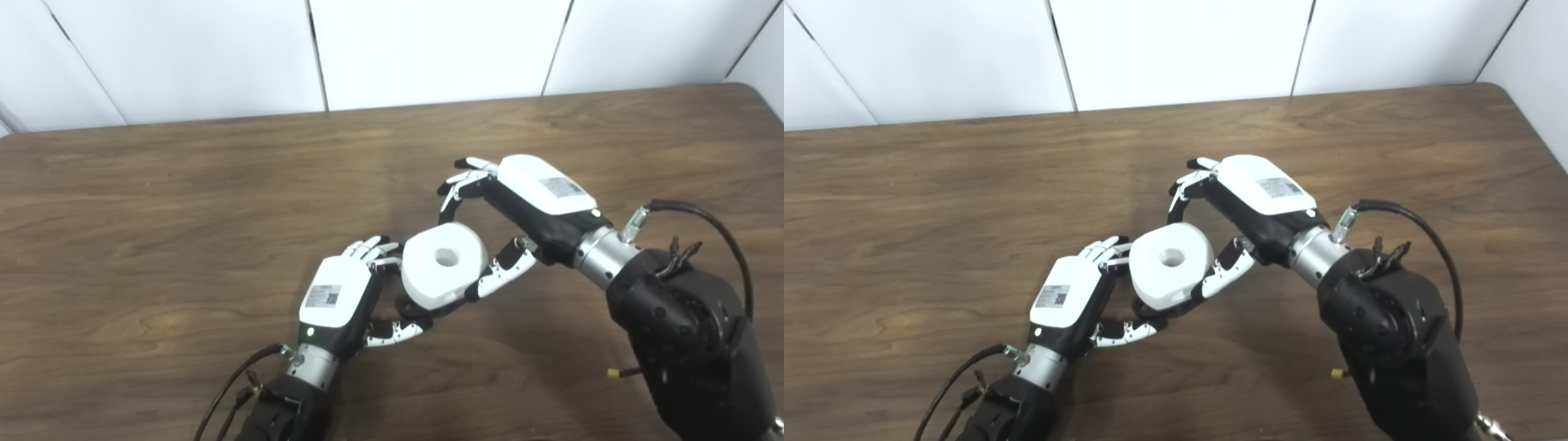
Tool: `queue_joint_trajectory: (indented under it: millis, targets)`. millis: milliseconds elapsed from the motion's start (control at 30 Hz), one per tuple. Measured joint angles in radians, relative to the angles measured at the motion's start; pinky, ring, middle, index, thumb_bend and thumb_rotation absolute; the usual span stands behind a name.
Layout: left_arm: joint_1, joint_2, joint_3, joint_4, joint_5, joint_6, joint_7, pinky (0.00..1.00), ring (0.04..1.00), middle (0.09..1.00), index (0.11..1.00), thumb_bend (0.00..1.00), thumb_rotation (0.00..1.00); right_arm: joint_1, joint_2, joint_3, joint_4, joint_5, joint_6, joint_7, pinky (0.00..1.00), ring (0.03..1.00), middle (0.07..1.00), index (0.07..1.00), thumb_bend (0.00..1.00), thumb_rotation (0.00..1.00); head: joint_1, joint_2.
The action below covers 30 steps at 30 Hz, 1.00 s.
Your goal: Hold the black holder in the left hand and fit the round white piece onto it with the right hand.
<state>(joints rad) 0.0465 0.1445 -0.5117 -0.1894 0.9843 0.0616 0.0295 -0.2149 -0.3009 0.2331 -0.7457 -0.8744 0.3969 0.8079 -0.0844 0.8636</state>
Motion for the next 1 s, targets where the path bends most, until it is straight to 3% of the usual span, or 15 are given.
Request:
queue_joint_trajectory:
  millis: [1000]
  targets:
    - [0.000,0.000,0.000,0.000,0.000,-0.001,0.000,0.87,0.885,0.815,0.488,0.52,0.05,0.011,0.005,-0.002,0.050,-0.016,-0.051,-0.028,0.86,0.941,0.804,0.484,0.52,0.13,-0.011,0.008]
